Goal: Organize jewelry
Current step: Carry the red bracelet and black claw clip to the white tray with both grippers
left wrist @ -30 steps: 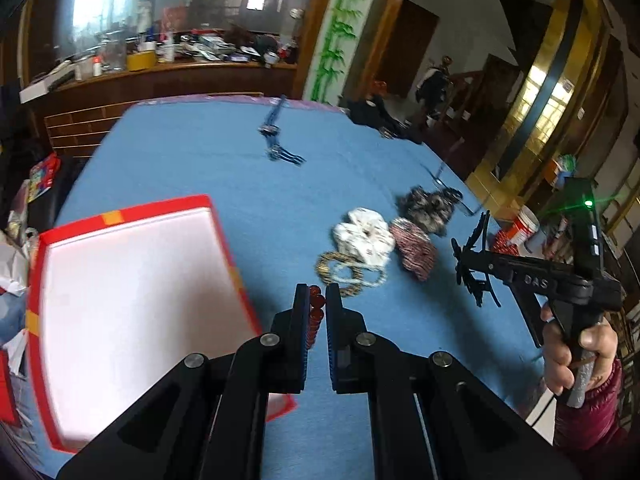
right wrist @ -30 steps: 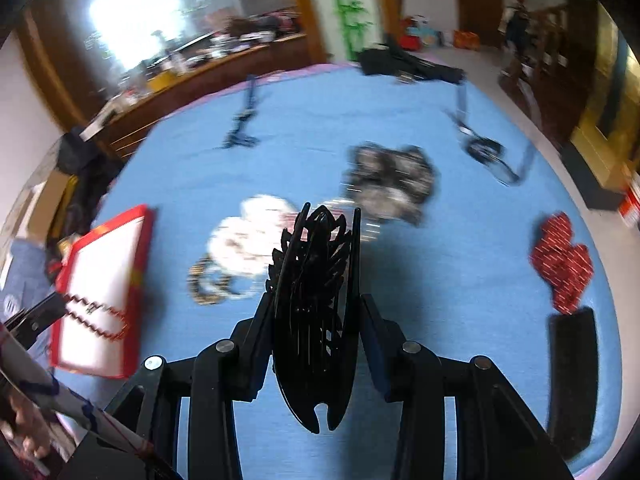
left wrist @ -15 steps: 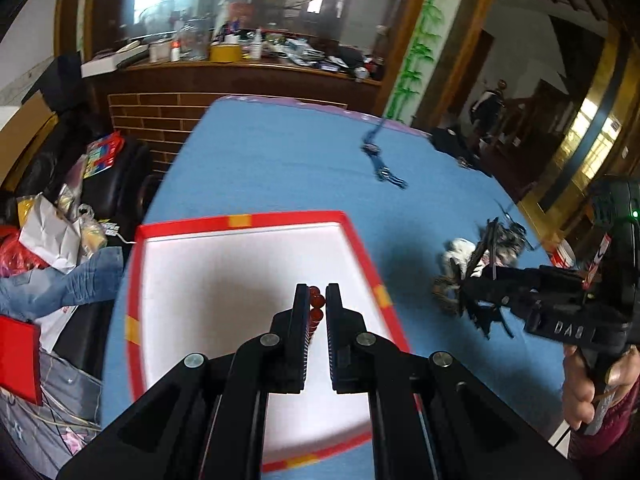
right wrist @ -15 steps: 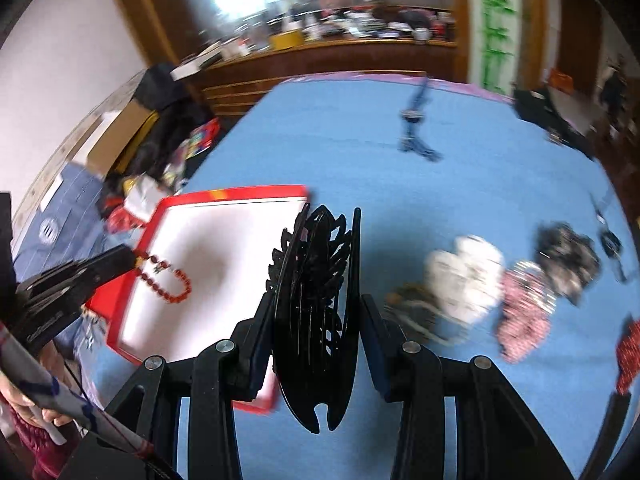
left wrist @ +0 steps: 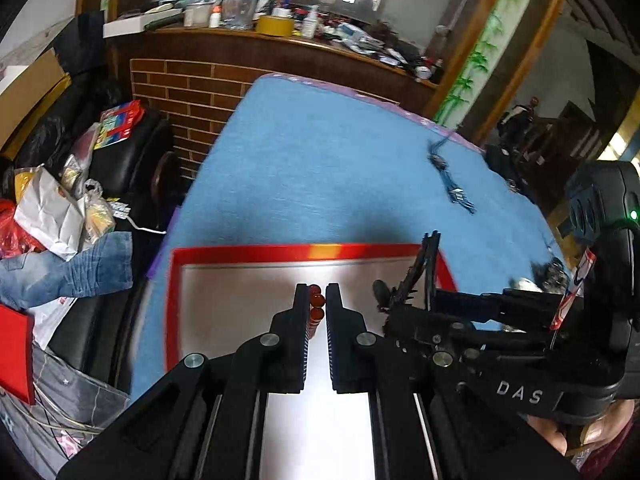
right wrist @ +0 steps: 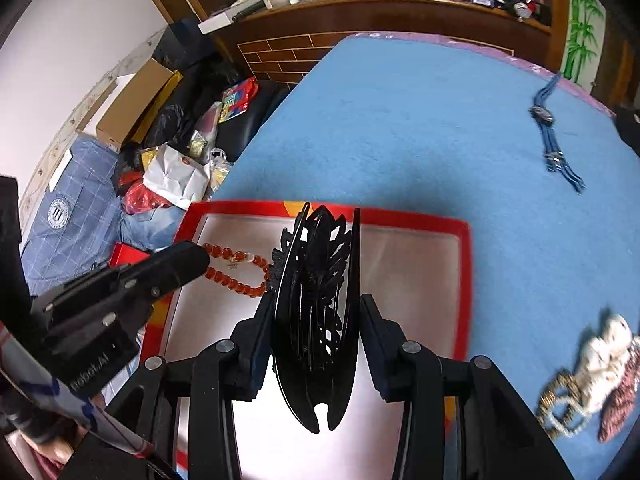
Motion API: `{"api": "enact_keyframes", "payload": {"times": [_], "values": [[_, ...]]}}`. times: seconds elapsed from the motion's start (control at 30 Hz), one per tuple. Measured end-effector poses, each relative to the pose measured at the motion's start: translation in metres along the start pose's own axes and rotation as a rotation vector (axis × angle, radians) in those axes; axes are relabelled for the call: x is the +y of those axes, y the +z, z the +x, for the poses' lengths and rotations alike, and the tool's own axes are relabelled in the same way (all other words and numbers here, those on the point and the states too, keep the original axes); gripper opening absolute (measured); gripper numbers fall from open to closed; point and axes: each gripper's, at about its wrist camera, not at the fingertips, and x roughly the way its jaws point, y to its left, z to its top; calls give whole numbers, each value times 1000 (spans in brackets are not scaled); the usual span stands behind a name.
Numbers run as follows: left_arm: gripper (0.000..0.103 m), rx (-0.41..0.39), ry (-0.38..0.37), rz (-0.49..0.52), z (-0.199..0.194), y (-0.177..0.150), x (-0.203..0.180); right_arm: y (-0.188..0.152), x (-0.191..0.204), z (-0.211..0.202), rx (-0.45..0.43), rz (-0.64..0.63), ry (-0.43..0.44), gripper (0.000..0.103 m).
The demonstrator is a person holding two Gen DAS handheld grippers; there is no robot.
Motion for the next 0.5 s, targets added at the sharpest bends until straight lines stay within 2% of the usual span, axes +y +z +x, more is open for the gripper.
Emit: {"api": "enact_keyframes", "payload": {"times": [0.17, 0.5], "values": [[7, 16, 53, -12, 14, -2, 24, 13, -1, 28, 37, 12, -28, 45], [7, 17, 67, -63, 24, -8, 52, 29, 7, 53, 49, 11, -66, 45]]}}
